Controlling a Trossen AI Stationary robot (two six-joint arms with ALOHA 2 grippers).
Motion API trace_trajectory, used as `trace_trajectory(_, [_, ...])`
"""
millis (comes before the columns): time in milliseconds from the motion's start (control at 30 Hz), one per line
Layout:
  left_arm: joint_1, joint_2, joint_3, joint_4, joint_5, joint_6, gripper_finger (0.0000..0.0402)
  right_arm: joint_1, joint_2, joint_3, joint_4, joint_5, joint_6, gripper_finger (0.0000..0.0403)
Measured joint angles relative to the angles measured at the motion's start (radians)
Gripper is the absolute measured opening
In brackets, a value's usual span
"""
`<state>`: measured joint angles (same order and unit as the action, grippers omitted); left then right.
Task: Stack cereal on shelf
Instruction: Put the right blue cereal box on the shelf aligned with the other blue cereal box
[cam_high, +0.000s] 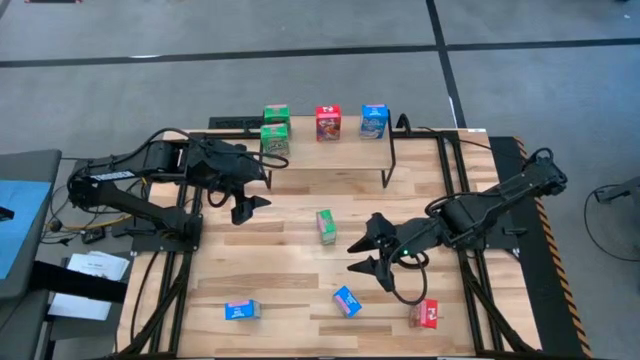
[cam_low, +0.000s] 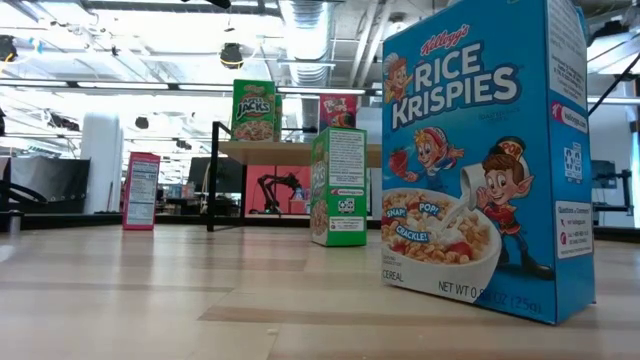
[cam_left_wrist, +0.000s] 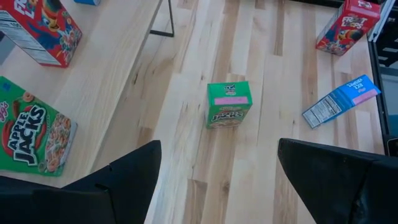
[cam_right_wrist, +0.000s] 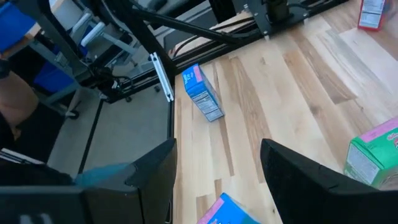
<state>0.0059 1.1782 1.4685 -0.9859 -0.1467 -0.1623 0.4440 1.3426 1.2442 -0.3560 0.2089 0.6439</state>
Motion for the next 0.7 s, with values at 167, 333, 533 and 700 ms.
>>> trace_trajectory(167, [0.000,0.000,0.000,0.000,0.000,0.000,0.0313,0.000,0.000,0.000,0.000,0.000,-0.048,0.0256])
trace_trajectory(333, [0.000,0.000,0.000,0.000,0.000,0.000,0.0313,0.005,0.000,0.000,0.000,0.000,-0.050,0.0256])
trace_trajectory(533, [0.000,0.000,0.000,0.000,0.000,0.000,0.0313,0.009,0.000,0.000,-0.002,0.000,-0.050,0.0257])
trace_trajectory(700, [0.000,0.000,0.000,0.000,0.000,0.000,0.0313,0.009,0.000,0.000,-0.002,0.000,-0.050,0.0257])
